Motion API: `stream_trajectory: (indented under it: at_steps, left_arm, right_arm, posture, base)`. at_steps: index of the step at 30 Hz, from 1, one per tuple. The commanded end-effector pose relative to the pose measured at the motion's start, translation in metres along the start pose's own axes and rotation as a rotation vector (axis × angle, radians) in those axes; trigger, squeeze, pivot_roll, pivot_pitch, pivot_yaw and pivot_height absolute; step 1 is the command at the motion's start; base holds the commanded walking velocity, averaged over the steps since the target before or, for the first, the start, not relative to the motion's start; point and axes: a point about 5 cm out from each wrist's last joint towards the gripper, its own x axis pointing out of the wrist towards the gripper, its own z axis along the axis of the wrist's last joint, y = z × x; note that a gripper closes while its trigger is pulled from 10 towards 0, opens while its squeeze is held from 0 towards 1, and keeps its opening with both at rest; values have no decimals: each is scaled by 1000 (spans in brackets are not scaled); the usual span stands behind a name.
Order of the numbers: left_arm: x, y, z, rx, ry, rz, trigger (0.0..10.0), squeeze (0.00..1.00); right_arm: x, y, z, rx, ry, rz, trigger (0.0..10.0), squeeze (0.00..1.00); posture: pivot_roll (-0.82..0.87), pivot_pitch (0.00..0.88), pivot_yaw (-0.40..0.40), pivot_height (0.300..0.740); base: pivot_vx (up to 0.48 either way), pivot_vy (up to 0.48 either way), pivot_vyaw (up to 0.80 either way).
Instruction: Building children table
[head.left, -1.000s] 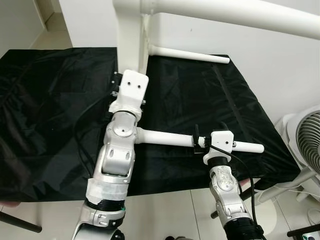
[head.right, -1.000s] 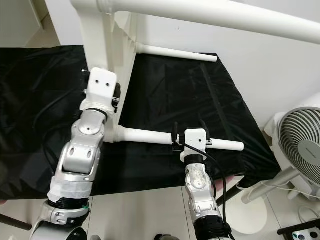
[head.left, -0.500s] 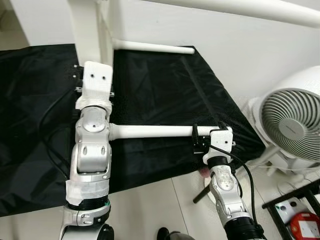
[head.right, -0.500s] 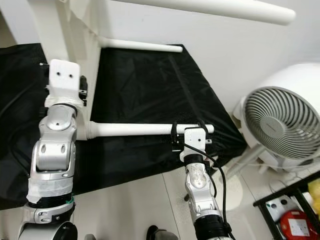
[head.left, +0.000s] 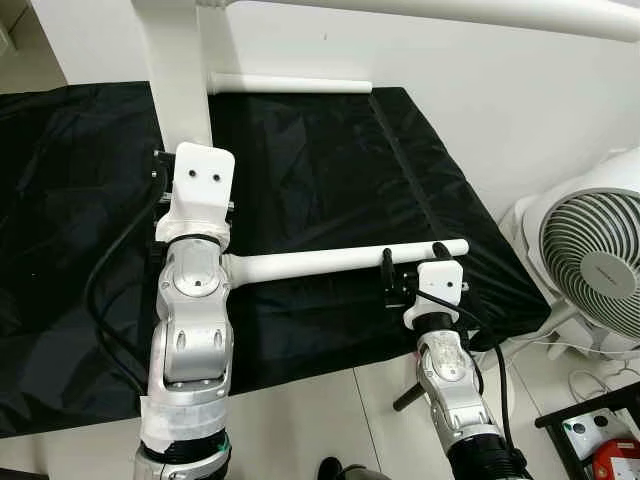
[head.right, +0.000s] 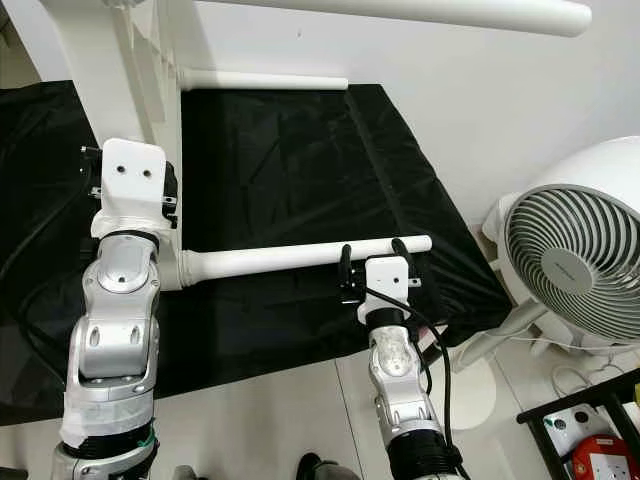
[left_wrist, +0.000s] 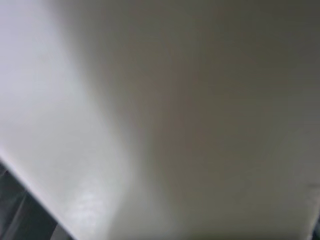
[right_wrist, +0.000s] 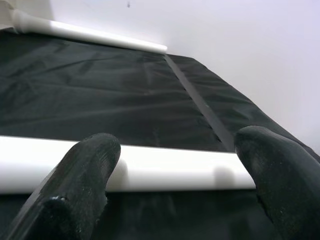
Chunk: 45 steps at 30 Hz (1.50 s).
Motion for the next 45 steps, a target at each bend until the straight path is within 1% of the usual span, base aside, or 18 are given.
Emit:
stream_trajectory:
  at_steps: [1,6,10,15,19,23,25,27,28,29,34,35,36,38,39,41,42,45]
  left_arm:
    - [4,44,-6,72,23,347,0,0]
    - [1,66,-2,112,5,459,0,0]
    - [-15,82,13,101,-44,645,0,0]
    - [-26,87,27,82,-116,719,0,0]
    - [-27,98,20,104,-118,733,0,0]
    - [-22,119,17,209,-152,774,0,0]
    - [-20,140,8,285,-86,853,0,0]
    - [-22,145,4,321,-59,895,0,0]
    - [-21,139,-4,295,-16,846,980,0]
    - [-21,131,-7,246,-18,789,10000,0]
    - [-20,116,-8,173,-35,679,10000,0]
    - [-18,107,-7,138,-60,584,10000,984]
    - [-16,99,-7,105,-77,495,10000,1000]
    - [-14,92,-7,84,-84,451,10000,1000]
    - [-12,85,-7,48,-73,411,10000,482]
    - [-10,81,-8,28,-62,394,10000,482]
    - [-9,73,-8,6,-59,330,10000,0]
    - [-11,57,-7,-44,-48,223,10000,0]
  right_arm:
    - [-6,-3,-5,-10,29,-2,10000,0]
    - [-6,0,-6,-8,33,10,10000,0]
    - [-6,0,-6,-6,35,12,10000,0]
    - [-5,0,-6,-6,36,19,10000,0]
    - [-4,0,-5,-8,34,25,10000,0]
    - [-3,0,-5,-11,33,36,10000,0]
    - [-2,0,-4,-14,31,41,10000,0]
    - [-1,0,-4,-13,30,40,10000,0]
    - [-1,0,-4,-14,29,38,10000,0]
    - [-1,0,-4,-13,30,35,10000,0]
    - [-2,0,-4,-12,32,33,10000,0]
    - [-2,1,-5,-12,34,35,10000,0]
    - [-3,2,-5,-12,35,37,10000,0]
    - [-3,2,-5,-13,34,39,10000,0]
    - [-3,2,-5,-15,34,40,10000,0]
    - [-3,2,-5,-16,34,41,10000,0]
    - [-2,1,-5,-16,33,40,10000,0]
    - [-2,1,-5,-17,34,38,10000,0]
  posture:
    - [28,122,-28,740]
    - [32,128,-31,740]
    - [42,134,-38,740]
    - [42,137,-47,740]
    - [45,139,-56,740]
    - [50,149,-62,740]
    - [46,150,-59,740]
    - [46,150,-59,740]
    - [44,149,-60,740]
    - [42,149,-59,740]
    - [42,147,-58,740]
    - [42,146,-57,740]
    - [41,143,-57,740]
    - [41,143,-57,740]
    - [37,138,-54,740]
    - [37,138,-54,740]
    - [37,135,-53,740]
    - [39,129,-48,740]
  base:
    - [0,0,0]
    - [0,0,0]
    - [0,0,0]
    - [0,0,0]
    - [0,0,0]
    - [0,0,0]
    - [0,0,0]
    - [0,0,0]
    - [0,0,0]
    - [0,0,0]
    - [0,0,0]
    - [0,0,0]
    - [0,0,0]
    - [0,0,0]
    - [0,0,0]
    - [0,0,0]
    - [0,0,0]
    - [0,0,0]
